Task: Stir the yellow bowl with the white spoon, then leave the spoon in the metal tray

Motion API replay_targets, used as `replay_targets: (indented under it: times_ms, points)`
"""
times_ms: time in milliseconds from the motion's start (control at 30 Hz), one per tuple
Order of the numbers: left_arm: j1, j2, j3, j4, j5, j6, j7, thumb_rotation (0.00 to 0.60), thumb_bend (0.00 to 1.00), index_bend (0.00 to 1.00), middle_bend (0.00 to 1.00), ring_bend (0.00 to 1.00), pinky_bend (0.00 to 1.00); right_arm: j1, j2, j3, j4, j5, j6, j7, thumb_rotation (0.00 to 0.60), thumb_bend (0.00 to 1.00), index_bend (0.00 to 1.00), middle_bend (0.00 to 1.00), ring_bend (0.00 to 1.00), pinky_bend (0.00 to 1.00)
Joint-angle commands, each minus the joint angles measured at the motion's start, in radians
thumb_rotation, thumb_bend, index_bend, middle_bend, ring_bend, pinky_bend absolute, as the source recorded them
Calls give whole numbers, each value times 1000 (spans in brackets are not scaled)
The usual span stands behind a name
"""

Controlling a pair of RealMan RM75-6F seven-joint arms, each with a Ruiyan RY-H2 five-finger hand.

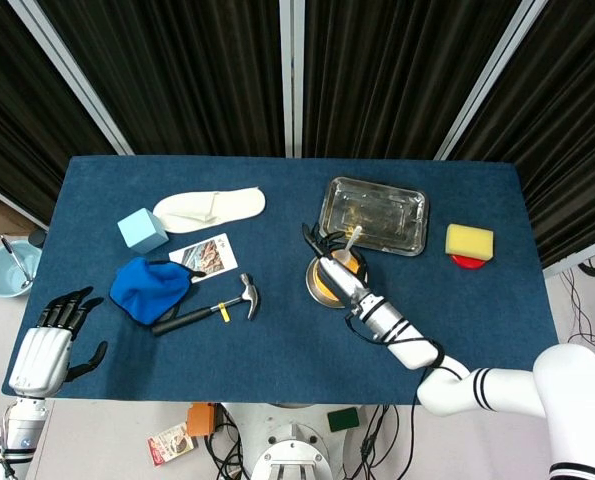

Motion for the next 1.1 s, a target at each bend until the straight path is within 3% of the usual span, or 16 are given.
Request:
replay_targets:
  times_ms: [33,167,367,600,733,900,1100]
  points:
    - [-2,0,-2,-1,-4,-3,-2,533,333,171,85,107,132,-12,7,-37,73,-150,25,206,600,576,833,443,185,0]
    - [-8,-3,-5,-7,2,-5,5,526,332,172,85,107,132,-30,-38,-75,178,-274,76,281,600,576,857,450,224,0]
    - [-5,5,-3,-16,0,-4,17,525,333,171,85,107,132,-82,-88,-1,216,-216,105,366,600,586,869,456,227,0]
    - [-7,6,0,-19,-1,-9,16,524,333,171,85,107,131,-104,-70,173,120,21,53,420,600,584,858,448,210,0]
    - [-5,7,1,-19,-4,-10,14,523,333,171,85,107,131,-90,-51,247,111,134,22,426,600,581,841,438,204,0]
    - [1,8,4,-20,-7,-6,12,529,333,171,85,107,132,-57,-63,329,186,357,-106,485,600,538,805,420,189,0]
    - [7,11,10,-26,-15,-9,17,512,333,171,85,107,133,9,-147,376,359,569,-213,529,600,477,721,391,163,0]
